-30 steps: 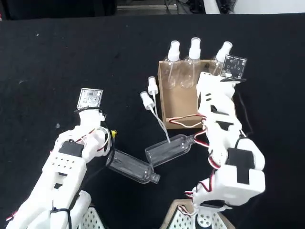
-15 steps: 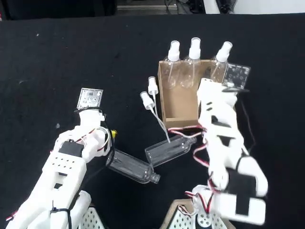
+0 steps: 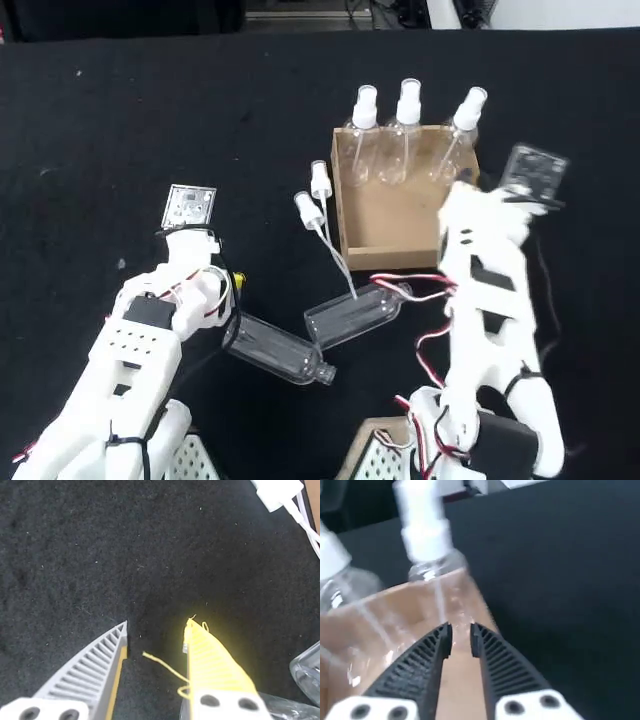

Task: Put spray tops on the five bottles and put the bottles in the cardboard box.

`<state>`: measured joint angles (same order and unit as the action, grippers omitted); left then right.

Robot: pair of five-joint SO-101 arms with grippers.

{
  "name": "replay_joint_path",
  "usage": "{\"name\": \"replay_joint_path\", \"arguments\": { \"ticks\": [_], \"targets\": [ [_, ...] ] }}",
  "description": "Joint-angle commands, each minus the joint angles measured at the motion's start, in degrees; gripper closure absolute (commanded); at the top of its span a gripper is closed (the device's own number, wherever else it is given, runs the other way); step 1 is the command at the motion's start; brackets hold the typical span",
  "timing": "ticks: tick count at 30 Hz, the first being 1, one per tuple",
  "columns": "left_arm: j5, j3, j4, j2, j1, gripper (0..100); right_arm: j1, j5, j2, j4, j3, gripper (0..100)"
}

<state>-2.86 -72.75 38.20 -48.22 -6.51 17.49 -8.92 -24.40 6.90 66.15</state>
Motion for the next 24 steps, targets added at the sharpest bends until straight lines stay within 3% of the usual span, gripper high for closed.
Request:
{"name": "replay_joint_path", "arguments": {
  "ticks": [1,12,24],
  "targets": [
    [0.4,2.3,-0.2,-1.1,0.5,82,3.2,-4.5,-0.7,-2.0,-5.8,98.8],
    [0.4,2.3,-0.2,-1.1,0.5,82,3.6,-8.1,20.6,-6.2,-22.7,98.7],
    [0.4,2.9,-0.3,-1.1,0.5,82,0.9,-7.4,-1.9,-7.9,-7.2,98.7]
  ]
}}
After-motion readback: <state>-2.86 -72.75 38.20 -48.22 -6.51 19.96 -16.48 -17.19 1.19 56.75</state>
